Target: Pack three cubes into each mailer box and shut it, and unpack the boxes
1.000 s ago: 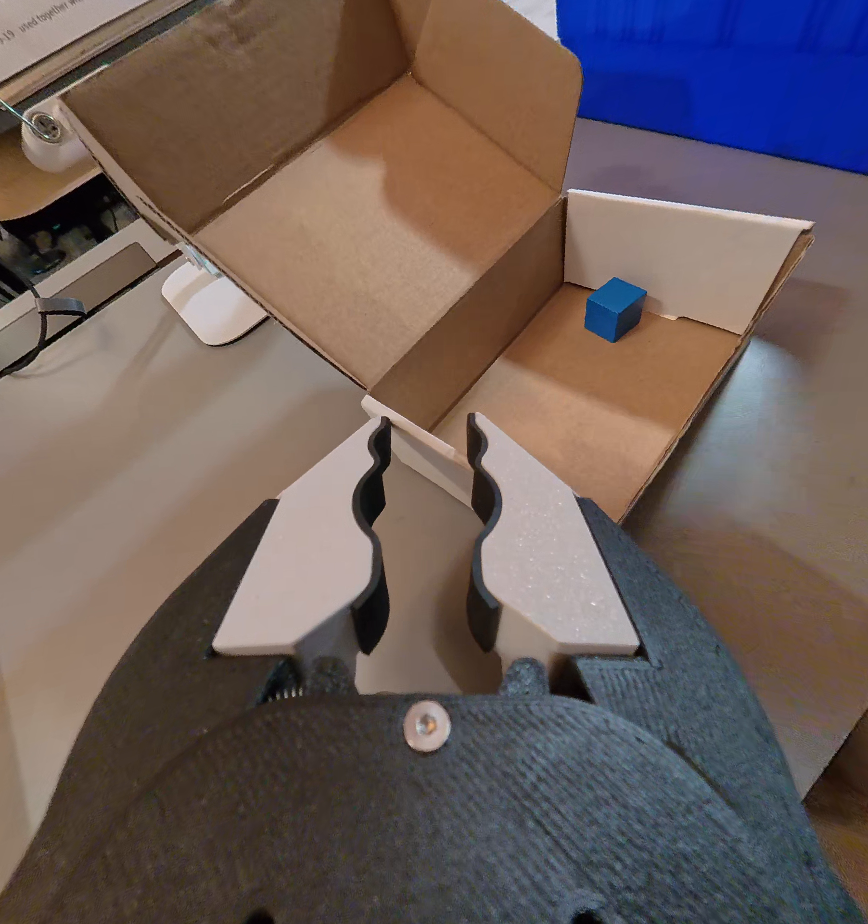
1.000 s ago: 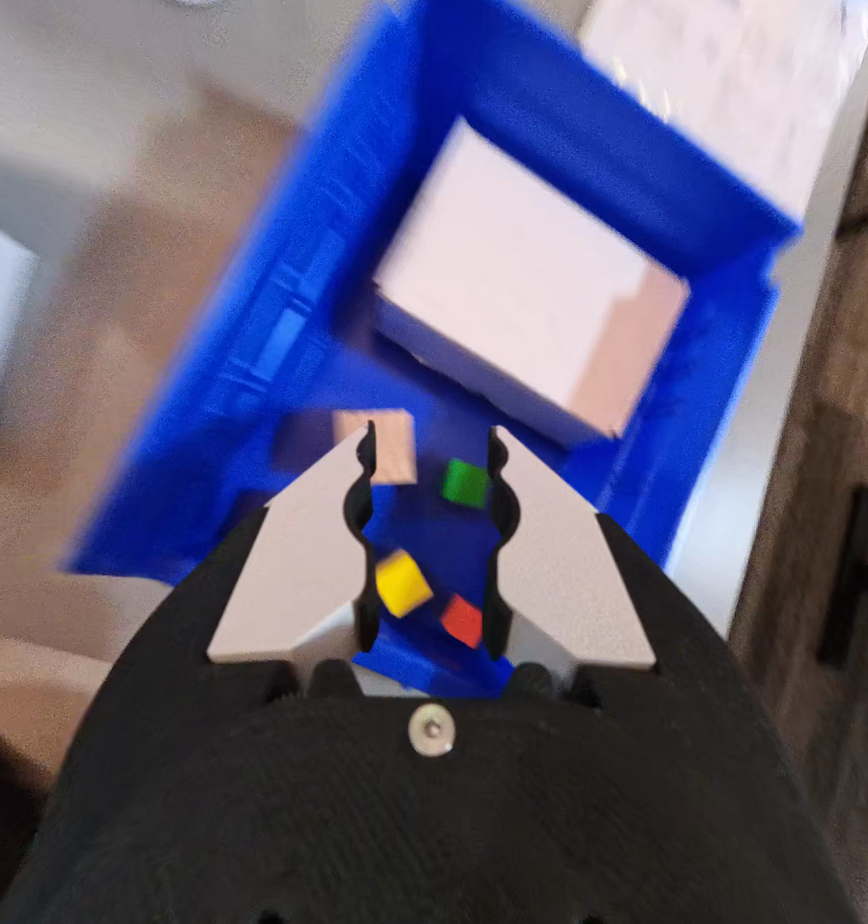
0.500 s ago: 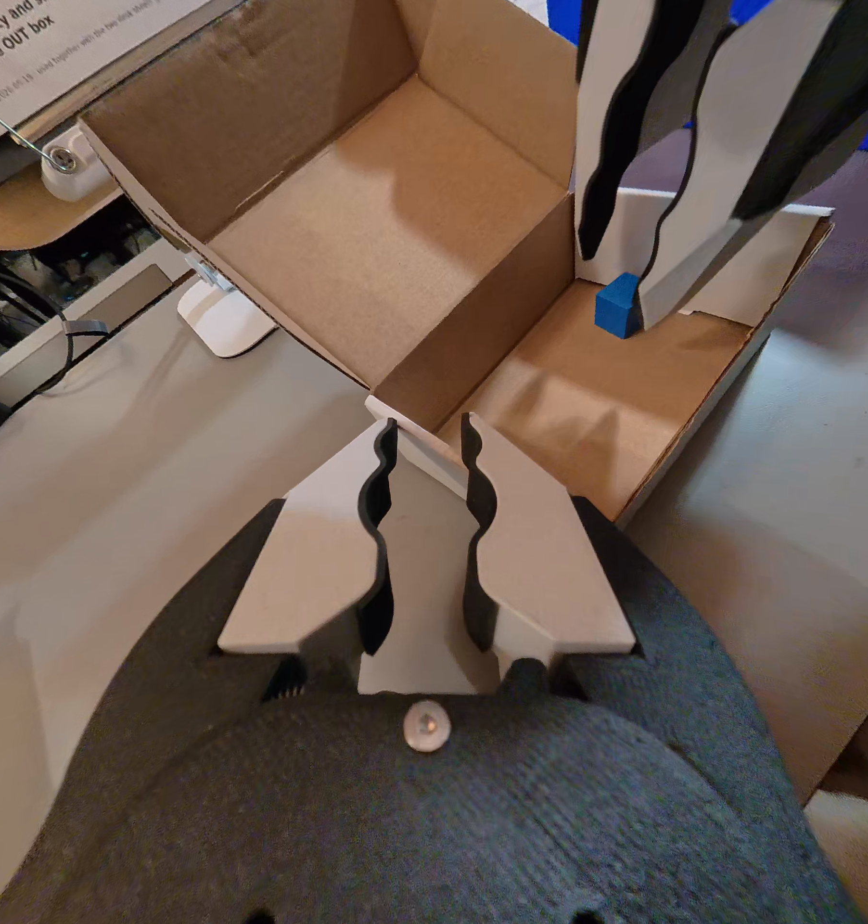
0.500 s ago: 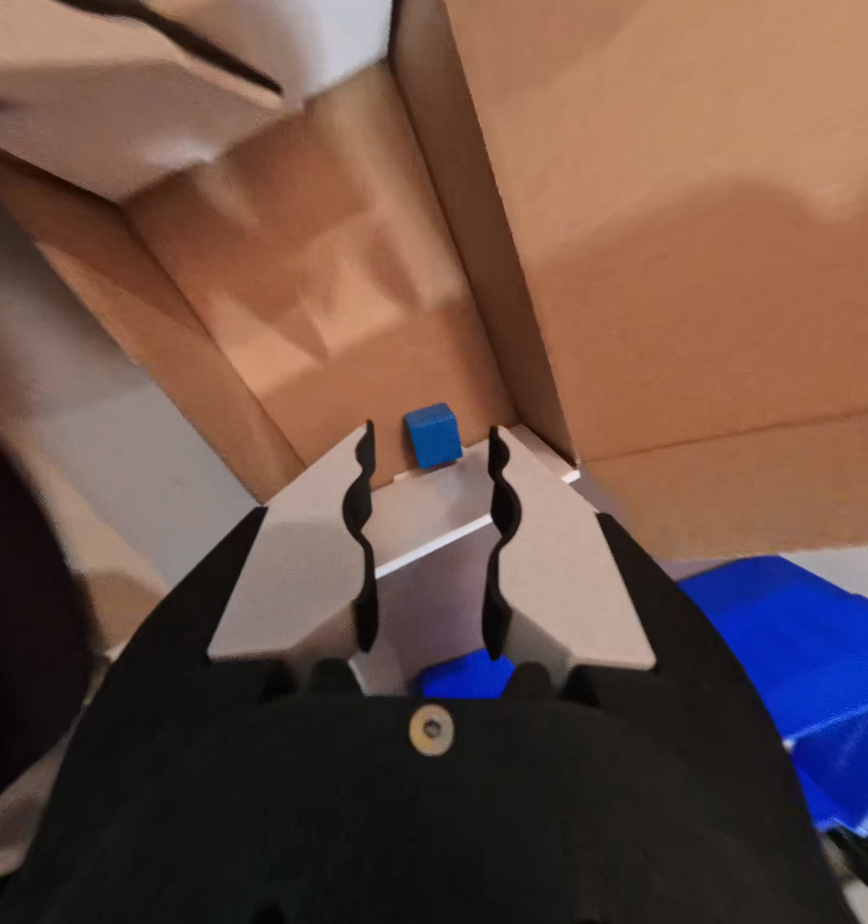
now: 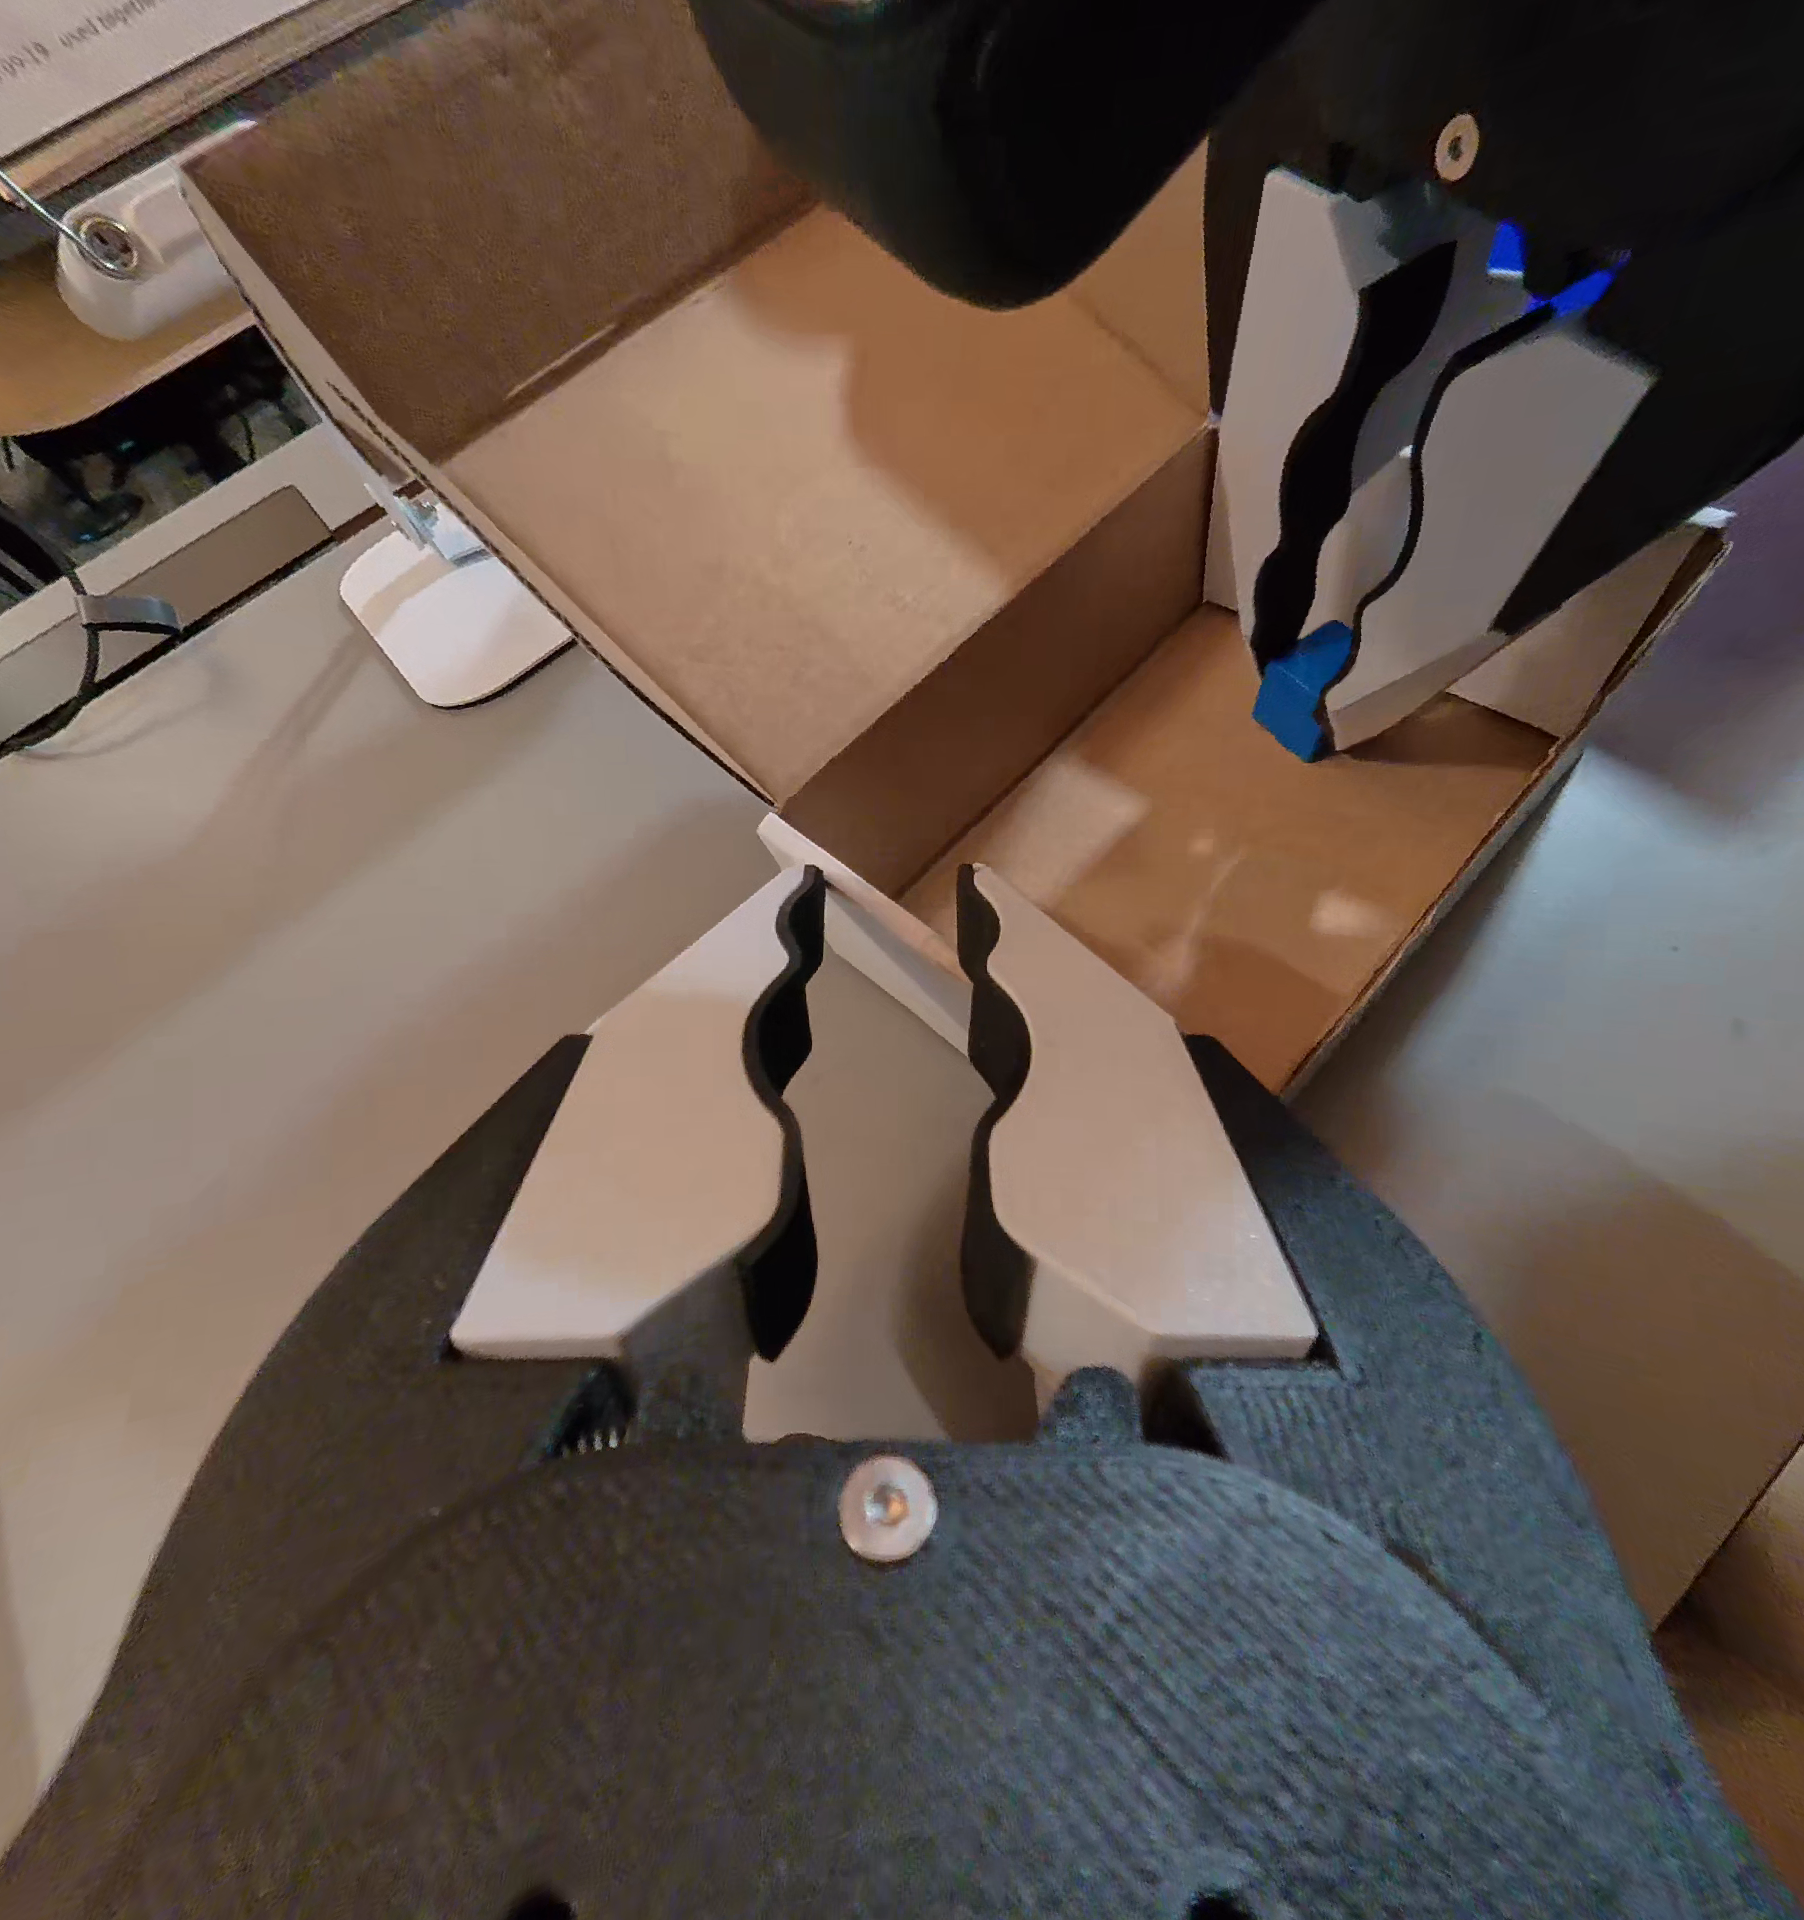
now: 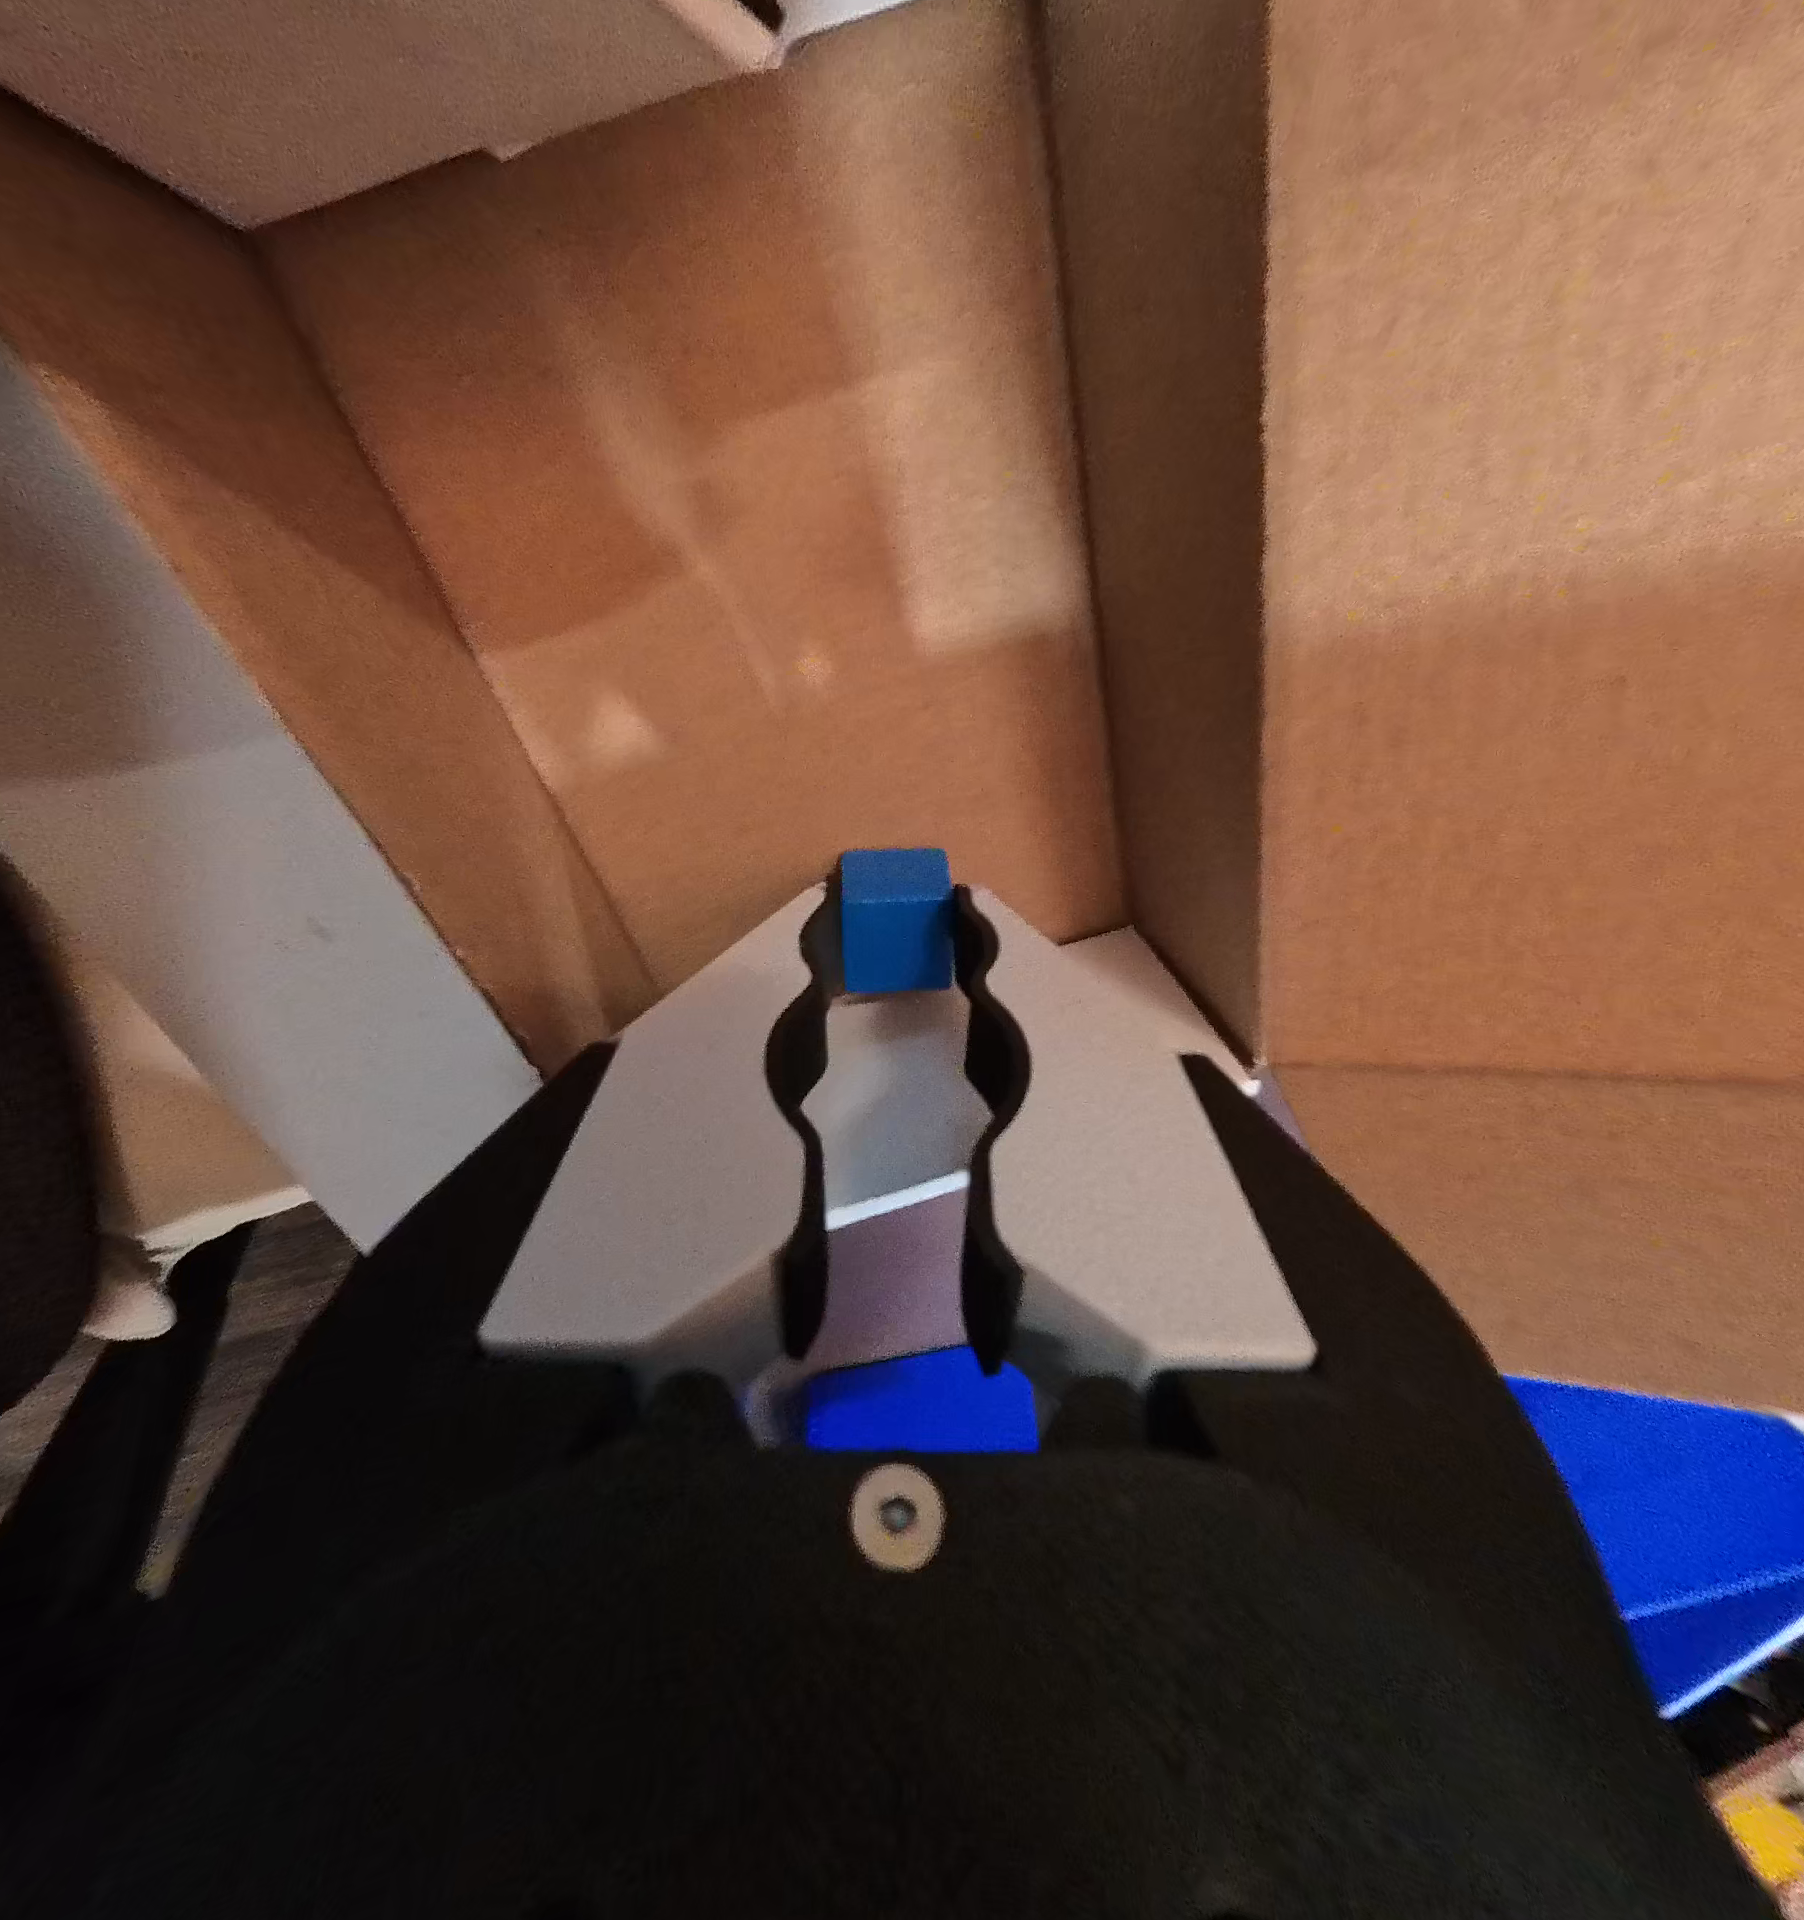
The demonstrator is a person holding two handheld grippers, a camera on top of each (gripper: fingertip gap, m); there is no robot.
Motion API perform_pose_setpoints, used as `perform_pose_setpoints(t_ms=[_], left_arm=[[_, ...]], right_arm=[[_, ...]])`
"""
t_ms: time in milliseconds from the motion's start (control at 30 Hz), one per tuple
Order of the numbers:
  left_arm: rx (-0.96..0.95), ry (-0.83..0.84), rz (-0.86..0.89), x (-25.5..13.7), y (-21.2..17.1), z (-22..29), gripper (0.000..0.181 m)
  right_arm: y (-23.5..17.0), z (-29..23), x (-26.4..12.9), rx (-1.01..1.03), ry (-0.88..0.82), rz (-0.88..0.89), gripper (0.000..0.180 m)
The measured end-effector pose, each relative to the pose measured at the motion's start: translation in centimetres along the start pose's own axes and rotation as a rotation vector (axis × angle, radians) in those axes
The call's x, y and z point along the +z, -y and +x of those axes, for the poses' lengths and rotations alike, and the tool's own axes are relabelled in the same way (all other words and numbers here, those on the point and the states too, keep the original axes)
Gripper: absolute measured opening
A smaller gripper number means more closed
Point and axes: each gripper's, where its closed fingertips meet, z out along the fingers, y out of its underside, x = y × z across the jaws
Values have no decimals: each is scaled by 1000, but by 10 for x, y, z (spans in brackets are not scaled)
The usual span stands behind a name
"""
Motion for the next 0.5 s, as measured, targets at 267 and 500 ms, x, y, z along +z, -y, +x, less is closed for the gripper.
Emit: perform_pose_setpoints(t_ms=[267,500], left_arm=[[42,11,4,-2,0,3,25],[-14,-28,9,-3,1,5,25]], right_arm=[[13,5,-22,-39,-73,114,19],[38,30,-98,75,-156,547,20]])
